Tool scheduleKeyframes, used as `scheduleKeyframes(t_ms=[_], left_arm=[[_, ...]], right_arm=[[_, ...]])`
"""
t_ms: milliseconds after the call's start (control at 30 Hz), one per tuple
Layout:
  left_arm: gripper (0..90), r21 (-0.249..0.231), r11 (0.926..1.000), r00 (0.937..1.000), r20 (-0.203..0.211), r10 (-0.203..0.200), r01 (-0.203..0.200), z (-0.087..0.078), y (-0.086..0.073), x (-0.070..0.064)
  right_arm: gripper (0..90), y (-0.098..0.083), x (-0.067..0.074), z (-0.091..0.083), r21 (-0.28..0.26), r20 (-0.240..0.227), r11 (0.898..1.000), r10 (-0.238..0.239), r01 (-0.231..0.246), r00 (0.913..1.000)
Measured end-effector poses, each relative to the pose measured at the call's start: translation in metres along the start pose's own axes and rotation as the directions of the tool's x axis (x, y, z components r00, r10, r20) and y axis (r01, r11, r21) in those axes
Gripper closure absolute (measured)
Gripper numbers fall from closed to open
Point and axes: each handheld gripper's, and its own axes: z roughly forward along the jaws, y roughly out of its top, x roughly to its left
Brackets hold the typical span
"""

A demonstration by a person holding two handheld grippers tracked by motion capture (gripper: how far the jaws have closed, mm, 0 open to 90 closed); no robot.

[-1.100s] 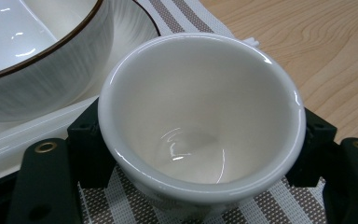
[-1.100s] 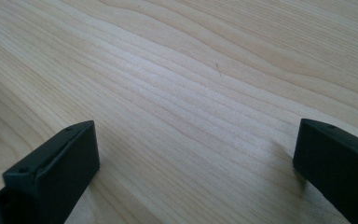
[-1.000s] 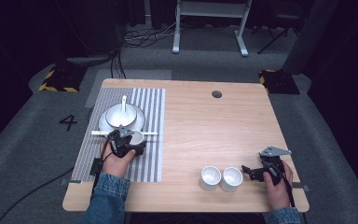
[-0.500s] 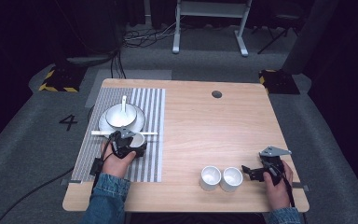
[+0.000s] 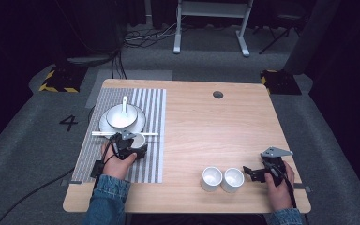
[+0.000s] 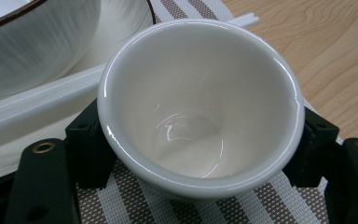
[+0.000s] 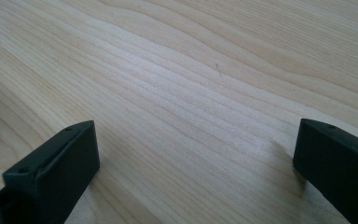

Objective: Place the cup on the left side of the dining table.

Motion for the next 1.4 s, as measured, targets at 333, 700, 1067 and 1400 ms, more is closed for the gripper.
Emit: scheduleKeyframes(t_ms=[333,700,1067,1400], left_arm=[[23.9,-0.046,0.9989,1.0000,-0.005,0.007,-0.008,-0.012,0.002,0.000],[23.6,-0.121,0.9926,1.0000,-0.007,0.006,-0.007,-0.037,-0.005,0.000],[23.6,-0.127,0.9918,1.0000,0.000,-0.008,0.008,-0.059,-0.022,0.005],[23.5,-0.104,0.9946,1.0000,0.002,0.006,-0.006,-0.073,-0.031,0.006]], right_arm=[[0.3,0.000,0.000,0.000,0.000,0.000,1.000,0.000,0.000,1.0000],[0.3,0.000,0.000,0.000,0.000,0.000,1.000,0.001,-0.001,1.0000],[0.2,0.001,0.000,0.001,0.000,-0.001,1.000,0.002,-0.002,1.0000],[0.2,0.001,0.000,0.001,0.000,-0.002,1.000,0.001,-0.001,1.0000]])
